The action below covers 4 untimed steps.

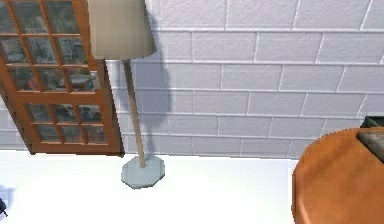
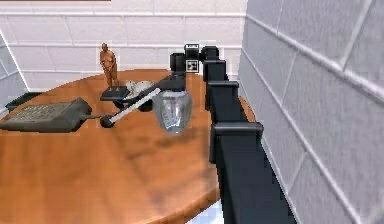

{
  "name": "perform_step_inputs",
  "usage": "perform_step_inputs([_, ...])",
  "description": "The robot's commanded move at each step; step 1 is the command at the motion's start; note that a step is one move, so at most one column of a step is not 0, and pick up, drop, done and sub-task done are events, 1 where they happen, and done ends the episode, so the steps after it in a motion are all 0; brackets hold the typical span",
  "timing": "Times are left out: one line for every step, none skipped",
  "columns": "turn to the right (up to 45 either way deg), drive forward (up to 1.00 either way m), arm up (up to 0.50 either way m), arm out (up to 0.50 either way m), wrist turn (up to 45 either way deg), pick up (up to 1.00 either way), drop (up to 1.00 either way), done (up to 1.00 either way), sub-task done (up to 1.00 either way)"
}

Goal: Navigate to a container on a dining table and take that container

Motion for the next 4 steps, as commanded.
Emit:
perform_step_inputs([0.0, 0.0, 0.0, 0.0, 45.0, 0.0, 0.0, 0.0, 0.0])
perform_step_inputs([0.0, 0.0, 0.0, 0.0, 39.0, 0.0, 0.0, 0.0, 0.0])
perform_step_inputs([0.0, 0.0, 0.0, 0.0, 0.0, 1.0, 0.0, 0.0, 0.0])
perform_step_inputs([0.0, 0.0, 0.0, 0.0, 0.0, 0.0, 0.0, 1.0, 0.0])
